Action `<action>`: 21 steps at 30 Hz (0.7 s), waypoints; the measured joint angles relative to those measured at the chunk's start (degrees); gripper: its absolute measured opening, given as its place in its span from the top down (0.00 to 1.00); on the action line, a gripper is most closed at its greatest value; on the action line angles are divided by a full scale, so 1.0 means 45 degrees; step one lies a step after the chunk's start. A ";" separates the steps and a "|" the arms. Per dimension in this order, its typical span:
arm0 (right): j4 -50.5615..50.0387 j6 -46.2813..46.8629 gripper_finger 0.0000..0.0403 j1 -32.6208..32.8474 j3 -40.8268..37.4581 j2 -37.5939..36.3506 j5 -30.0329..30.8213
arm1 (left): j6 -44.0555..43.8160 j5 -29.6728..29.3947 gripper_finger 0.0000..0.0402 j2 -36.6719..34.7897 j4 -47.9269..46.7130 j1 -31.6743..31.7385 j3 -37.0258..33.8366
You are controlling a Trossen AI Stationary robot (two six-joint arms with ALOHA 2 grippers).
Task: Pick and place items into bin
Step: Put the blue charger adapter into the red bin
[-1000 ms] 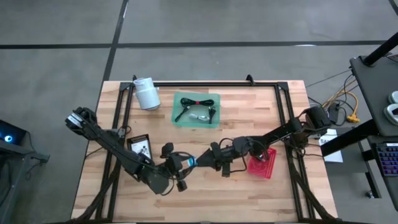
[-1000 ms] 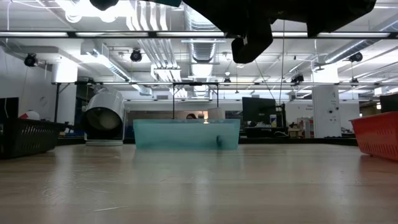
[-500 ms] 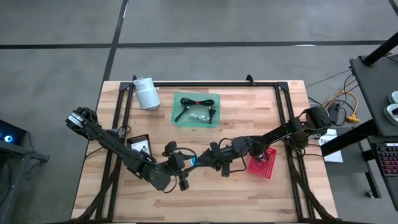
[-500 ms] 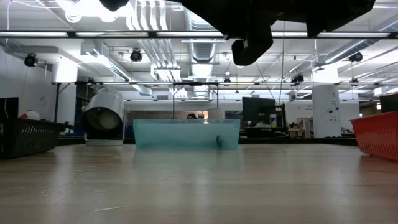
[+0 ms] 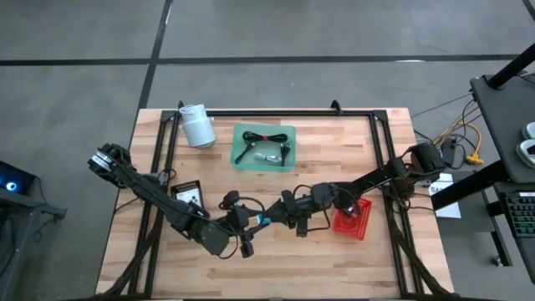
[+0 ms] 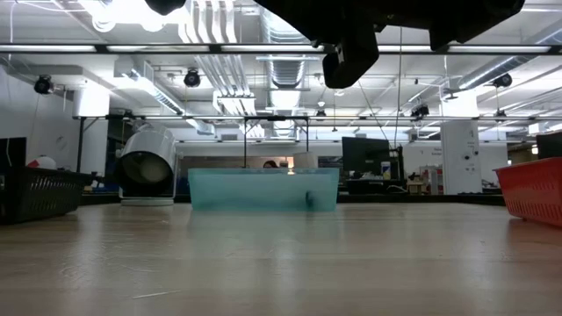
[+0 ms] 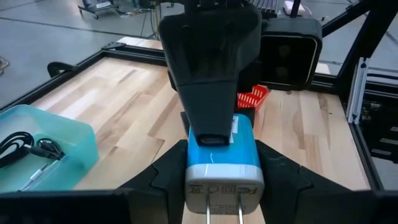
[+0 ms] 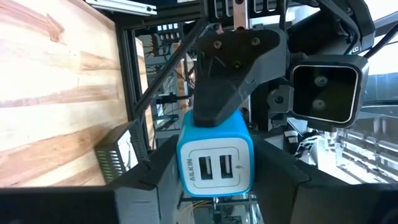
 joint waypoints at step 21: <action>-0.0522 0.2023 0.66 0.0073 -0.0007 -0.0004 0.2511 | 0.1859 0.0229 0.44 -0.0704 -0.0341 -0.0011 0.0010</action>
